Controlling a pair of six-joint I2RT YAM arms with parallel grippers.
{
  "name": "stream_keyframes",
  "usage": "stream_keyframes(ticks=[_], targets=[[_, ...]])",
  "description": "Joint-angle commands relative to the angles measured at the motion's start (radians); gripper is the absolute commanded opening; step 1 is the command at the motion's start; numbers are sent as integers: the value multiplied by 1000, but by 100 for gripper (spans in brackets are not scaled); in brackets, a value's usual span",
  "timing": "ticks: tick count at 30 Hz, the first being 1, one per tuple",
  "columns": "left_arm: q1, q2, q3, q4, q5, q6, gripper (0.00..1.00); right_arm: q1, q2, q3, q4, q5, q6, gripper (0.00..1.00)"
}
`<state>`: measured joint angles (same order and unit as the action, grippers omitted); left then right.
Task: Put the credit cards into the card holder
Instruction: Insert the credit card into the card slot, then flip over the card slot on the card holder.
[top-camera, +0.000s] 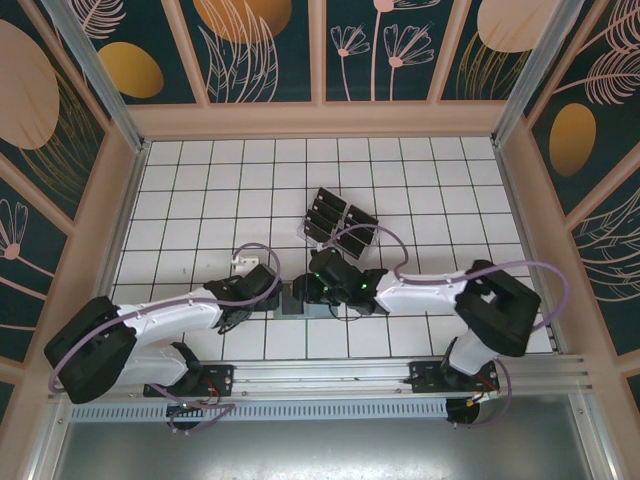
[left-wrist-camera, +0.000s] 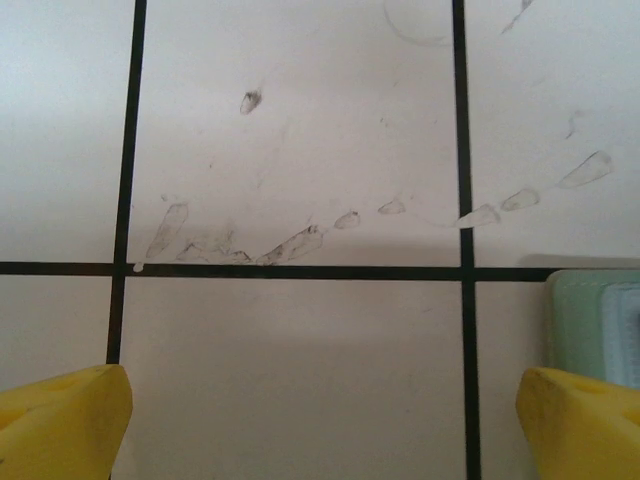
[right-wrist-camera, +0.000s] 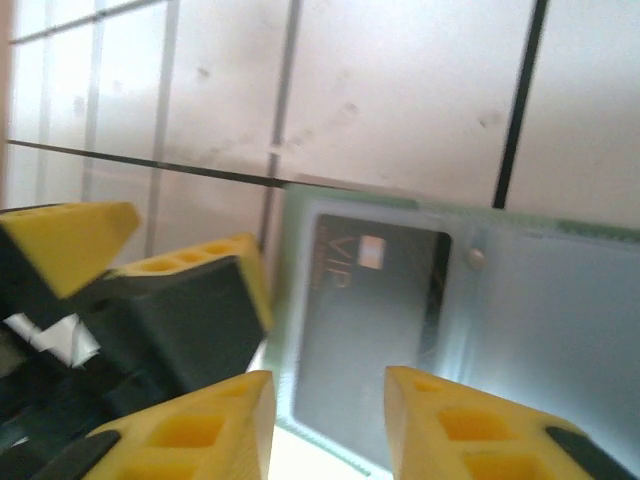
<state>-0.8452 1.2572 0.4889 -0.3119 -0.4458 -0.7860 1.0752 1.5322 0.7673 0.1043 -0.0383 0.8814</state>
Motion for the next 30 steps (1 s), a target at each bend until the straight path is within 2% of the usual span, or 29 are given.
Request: stream_keyframes(ticks=[1, 12, 30], targets=[[-3, -39, 43, -36, 0, 18, 99, -14, -67, -24, -107, 80, -52, 39], [-6, -26, 85, 46, 110, 8, 99, -93, -60, -19, -164, 85, -207, 40], [-68, 35, 74, 91, 92, -14, 99, -110, 75, 3, -129, 58, -221, 40]])
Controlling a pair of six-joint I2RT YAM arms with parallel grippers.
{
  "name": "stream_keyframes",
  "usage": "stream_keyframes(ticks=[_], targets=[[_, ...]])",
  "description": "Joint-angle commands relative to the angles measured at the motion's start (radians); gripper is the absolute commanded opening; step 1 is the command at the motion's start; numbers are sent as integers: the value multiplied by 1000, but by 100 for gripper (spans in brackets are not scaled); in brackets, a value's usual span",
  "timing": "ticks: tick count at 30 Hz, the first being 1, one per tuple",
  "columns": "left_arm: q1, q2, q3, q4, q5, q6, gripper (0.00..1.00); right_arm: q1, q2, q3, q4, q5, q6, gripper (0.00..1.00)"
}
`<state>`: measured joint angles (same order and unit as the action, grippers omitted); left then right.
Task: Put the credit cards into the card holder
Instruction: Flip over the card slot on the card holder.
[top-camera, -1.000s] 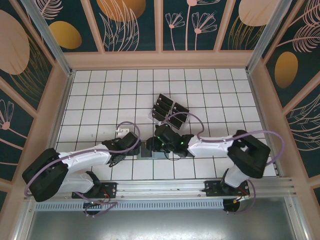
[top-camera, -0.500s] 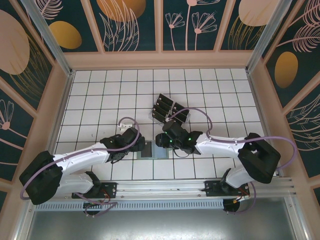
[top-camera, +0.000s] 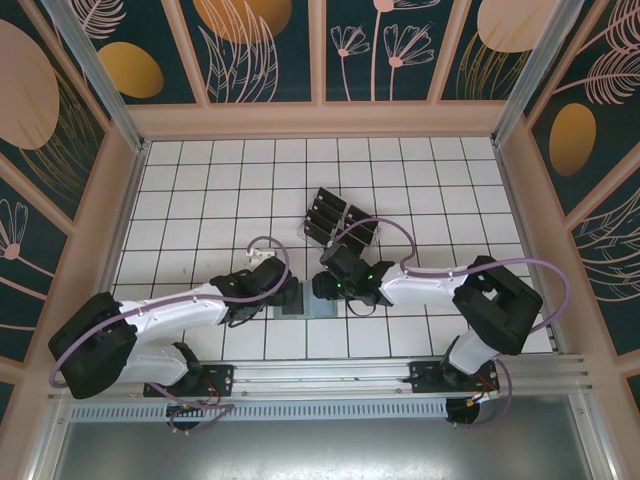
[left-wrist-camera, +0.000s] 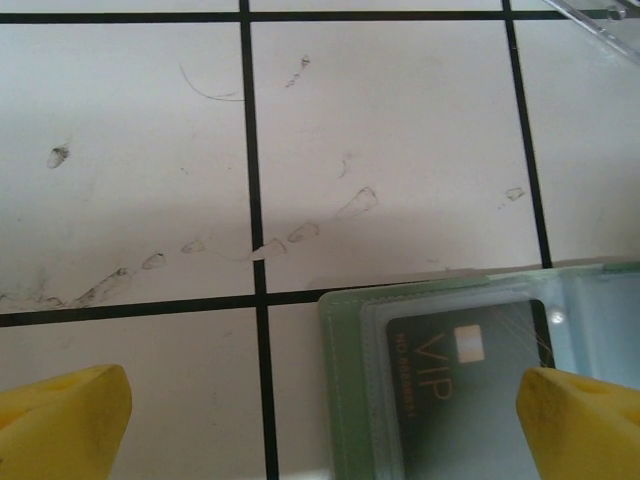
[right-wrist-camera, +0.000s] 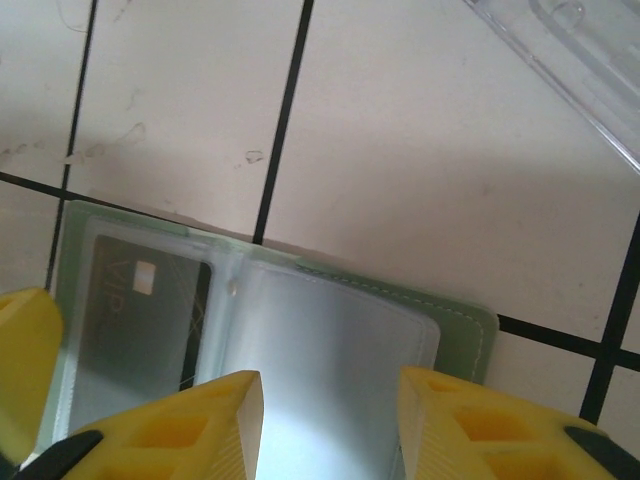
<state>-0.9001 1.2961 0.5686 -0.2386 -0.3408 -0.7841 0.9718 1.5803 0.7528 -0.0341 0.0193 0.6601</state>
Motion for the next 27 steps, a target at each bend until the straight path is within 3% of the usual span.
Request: stream_keyframes(ticks=[1, 12, 27], targets=[[-18, -9, -13, 21, -15, -18, 99, -7, 37, 17, 20, -18, 5, 40], [-68, -96, -109, 64, -28, -35, 98, -2, 93, -3, 152, -111, 114, 40], [-113, -120, -166, 207, 4, -4, 98, -3, 84, -53, 204, -91, 267, 41]])
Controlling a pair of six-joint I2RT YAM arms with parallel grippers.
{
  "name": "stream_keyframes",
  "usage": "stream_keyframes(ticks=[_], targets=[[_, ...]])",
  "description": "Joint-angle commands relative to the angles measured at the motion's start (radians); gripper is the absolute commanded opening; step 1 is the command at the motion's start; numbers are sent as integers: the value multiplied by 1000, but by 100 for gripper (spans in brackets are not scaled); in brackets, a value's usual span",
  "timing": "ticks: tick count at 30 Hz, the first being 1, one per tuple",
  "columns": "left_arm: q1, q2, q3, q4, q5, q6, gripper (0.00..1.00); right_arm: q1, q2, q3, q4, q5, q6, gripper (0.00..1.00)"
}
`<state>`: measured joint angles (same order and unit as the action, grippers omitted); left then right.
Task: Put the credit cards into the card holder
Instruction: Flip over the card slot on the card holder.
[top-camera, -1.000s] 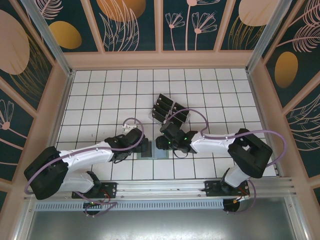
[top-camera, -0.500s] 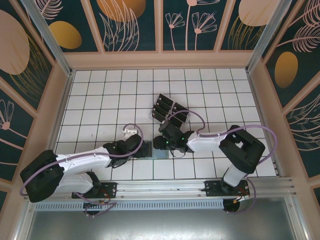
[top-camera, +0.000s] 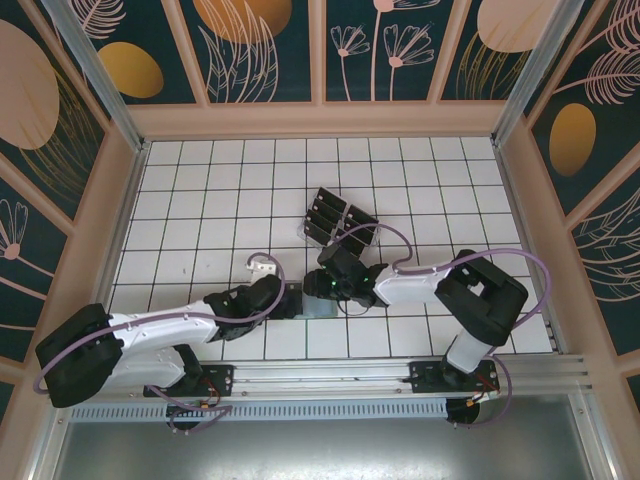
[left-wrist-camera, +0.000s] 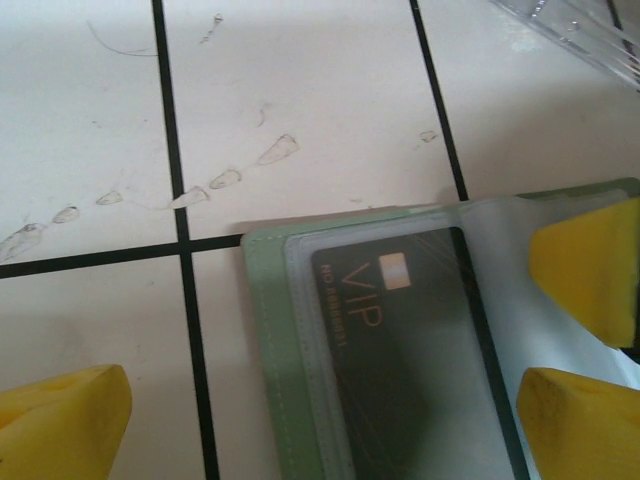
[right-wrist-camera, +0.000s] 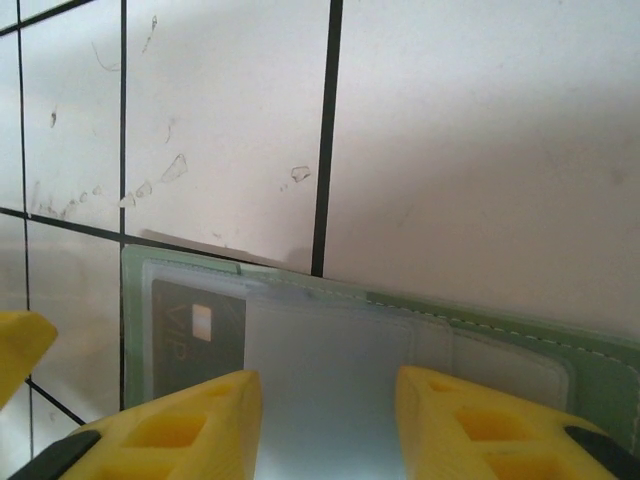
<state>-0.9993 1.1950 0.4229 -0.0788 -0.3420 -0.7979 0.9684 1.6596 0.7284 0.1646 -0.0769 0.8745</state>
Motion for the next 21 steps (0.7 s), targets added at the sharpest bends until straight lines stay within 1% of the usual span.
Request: stream_keyframes(ticks=[1, 7, 12, 16, 21], targets=[[-21, -22, -27, 54, 5, 8, 98, 1, 3, -32, 8, 5, 62, 41], [-53, -50, -62, 90, 4, 0, 98, 1, -8, -44, 24, 0, 87, 41], [-82, -54, -63, 125, -1, 21, 99, -4, -6, -46, 27, -4, 102, 42], [-109, -24, -47, 131, -17, 35, 99, -3, -4, -50, 39, -13, 114, 42], [-119, 39, -18, 124, -55, 46, 99, -3, -6, -60, 55, -20, 124, 42]])
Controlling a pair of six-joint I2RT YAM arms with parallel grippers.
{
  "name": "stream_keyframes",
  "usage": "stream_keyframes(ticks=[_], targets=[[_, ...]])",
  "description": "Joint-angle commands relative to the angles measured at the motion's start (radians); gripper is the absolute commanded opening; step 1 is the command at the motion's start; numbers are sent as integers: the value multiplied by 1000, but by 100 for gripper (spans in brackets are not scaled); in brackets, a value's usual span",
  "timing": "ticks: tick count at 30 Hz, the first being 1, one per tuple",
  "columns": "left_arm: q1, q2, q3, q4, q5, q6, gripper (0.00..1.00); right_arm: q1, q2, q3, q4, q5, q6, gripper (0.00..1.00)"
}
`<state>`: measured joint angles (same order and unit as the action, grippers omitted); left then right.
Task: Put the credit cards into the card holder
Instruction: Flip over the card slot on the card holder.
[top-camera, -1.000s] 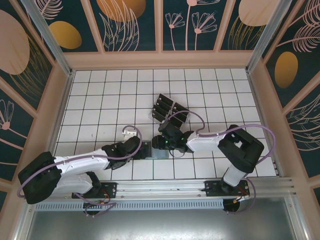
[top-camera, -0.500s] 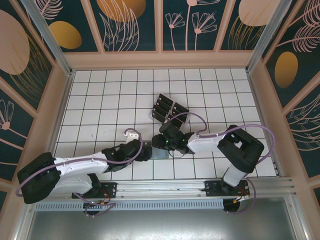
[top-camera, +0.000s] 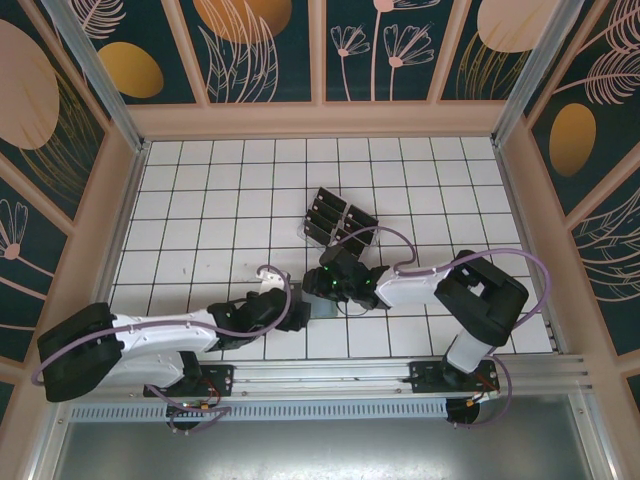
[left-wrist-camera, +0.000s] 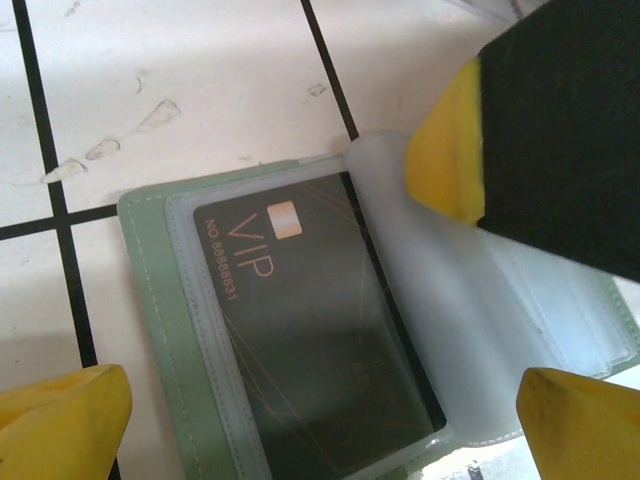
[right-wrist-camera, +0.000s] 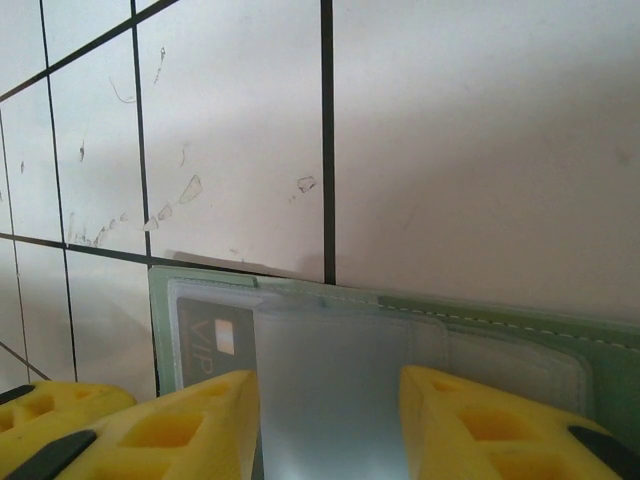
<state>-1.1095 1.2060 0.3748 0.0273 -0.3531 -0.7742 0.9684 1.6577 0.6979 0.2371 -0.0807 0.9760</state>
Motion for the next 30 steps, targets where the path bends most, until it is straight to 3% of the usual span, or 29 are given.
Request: stream_keyframes(ticks=[1, 7, 20, 30], targets=[[-8, 35, 33, 15, -55, 23, 99, -3, -6, -30, -16, -16, 23, 42], [-9, 73, 47, -1, -128, 14, 98, -4, -13, -41, -3, -21, 28, 42], [-11, 161, 35, -17, -152, 9, 99, -8, -27, -40, 28, -47, 29, 43], [-19, 185, 3, -9, -150, -32, 99, -23, -227, -101, 13, 26, 36, 44]])
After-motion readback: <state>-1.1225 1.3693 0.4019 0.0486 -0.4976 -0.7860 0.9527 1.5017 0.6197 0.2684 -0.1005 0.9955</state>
